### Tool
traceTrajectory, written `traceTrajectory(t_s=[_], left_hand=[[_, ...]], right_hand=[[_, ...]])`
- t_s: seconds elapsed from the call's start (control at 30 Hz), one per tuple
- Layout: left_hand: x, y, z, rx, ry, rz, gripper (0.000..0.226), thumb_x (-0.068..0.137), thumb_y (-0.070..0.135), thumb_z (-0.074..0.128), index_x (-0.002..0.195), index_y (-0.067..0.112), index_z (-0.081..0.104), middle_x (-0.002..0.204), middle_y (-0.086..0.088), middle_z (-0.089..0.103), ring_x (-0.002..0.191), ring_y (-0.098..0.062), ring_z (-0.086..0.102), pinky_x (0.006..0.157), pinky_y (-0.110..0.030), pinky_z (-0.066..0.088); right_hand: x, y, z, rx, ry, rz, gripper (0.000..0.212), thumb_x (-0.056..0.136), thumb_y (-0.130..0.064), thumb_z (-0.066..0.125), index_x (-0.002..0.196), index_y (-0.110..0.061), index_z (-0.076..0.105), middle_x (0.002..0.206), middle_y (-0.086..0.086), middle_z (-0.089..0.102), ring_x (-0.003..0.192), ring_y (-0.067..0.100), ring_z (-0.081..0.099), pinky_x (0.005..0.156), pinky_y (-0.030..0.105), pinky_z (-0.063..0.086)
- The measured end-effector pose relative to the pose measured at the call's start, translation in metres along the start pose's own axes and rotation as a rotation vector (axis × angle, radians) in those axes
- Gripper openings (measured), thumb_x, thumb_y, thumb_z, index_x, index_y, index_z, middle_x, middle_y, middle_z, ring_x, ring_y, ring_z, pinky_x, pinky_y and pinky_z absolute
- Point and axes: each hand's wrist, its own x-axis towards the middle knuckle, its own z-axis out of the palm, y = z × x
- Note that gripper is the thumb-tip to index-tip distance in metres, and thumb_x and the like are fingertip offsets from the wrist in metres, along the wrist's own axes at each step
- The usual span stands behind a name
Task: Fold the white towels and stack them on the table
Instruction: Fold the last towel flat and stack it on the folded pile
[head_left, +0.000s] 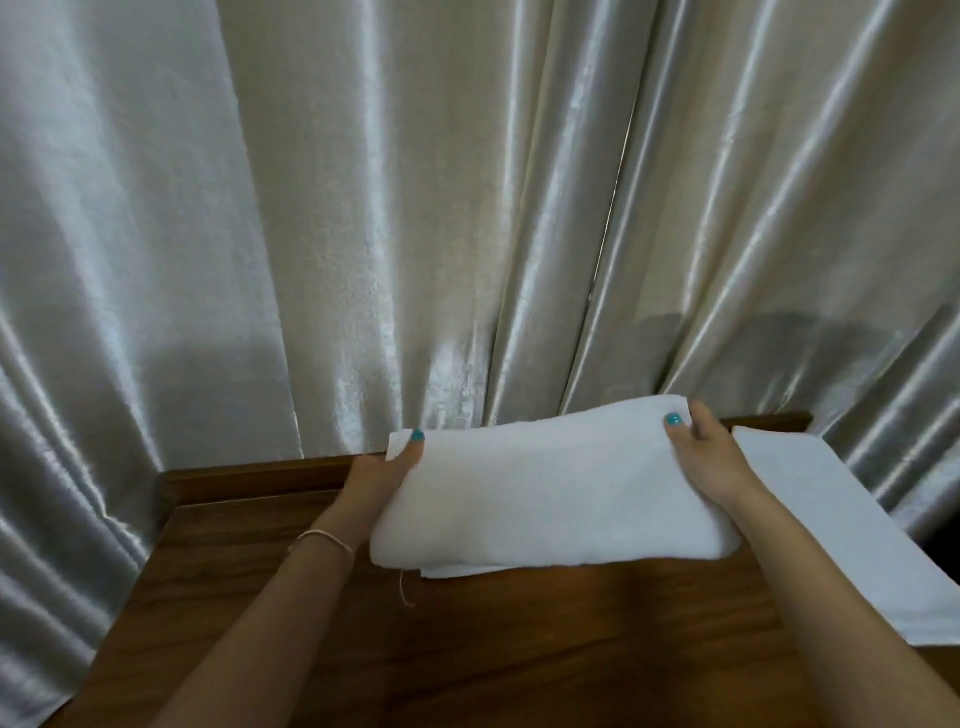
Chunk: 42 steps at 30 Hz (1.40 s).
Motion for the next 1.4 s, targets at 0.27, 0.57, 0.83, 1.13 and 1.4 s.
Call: traceTrajectory(t_s=[0.27,0.57,0.83,1.13,1.4], left_hand=[[0.017,-0.055,0.020,-0.285,-0.174,-0.017,0.031,0.095,0.010,0.055,0.126,0.011,0.052,0.121,-0.017,0.063,0.106,-0.036,0.062,0.087,-0.052,0.052],[0.071,-0.060,0.052,0.421,0.102,0.289,0.039,0.102,0.028,0.040,0.141,0.022,0.039,0.095,-0.006,0.066,0.078,-0.027,0.062,0.063,-0.030,0.045],[0.114,-0.098,0.067,0.577,0.079,0.145,0.033,0.101,0.028,0.044,0.126,0.007,0.049,0.111,-0.021,0.064,0.099,-0.039,0.060,0.084,-0.041,0.048],[0.106,-0.122,0.090,1.135,0.409,0.202,0.042,0.099,0.027,0.040,0.133,0.004,0.037,0.123,-0.016,0.059,0.105,-0.032,0.060,0.084,-0.039,0.044],[0.098,-0.114,0.179,1.133,0.085,0.433,0.051,0.101,0.038,0.026,0.151,0.028,0.020,0.161,-0.010,0.010,0.149,-0.027,0.004,0.118,-0.050,0.003]], right_hand=[[0.061,0.041,0.035,0.339,-0.367,0.415,0.021,0.096,-0.016,0.053,0.110,-0.003,0.060,0.101,0.014,0.071,0.089,0.030,0.068,0.071,0.039,0.053],[0.099,0.092,0.086,-0.203,-0.218,0.118,0.025,0.100,-0.026,0.037,0.121,-0.012,0.042,0.098,0.017,0.060,0.085,0.034,0.059,0.071,0.042,0.047],[0.109,0.139,0.117,-0.386,-0.299,0.104,0.011,0.101,-0.026,0.037,0.103,-0.016,0.037,0.084,0.013,0.058,0.074,0.030,0.058,0.064,0.040,0.046],[0.097,0.157,0.150,-0.912,-0.007,0.071,0.032,0.097,-0.036,0.040,0.118,-0.013,0.036,0.106,0.014,0.059,0.087,0.032,0.061,0.070,0.039,0.046],[0.063,0.114,0.234,-0.742,-0.373,-0.397,0.049,0.100,-0.045,0.024,0.148,-0.037,0.021,0.161,-0.003,0.014,0.148,0.021,0.006,0.118,0.043,0.003]])
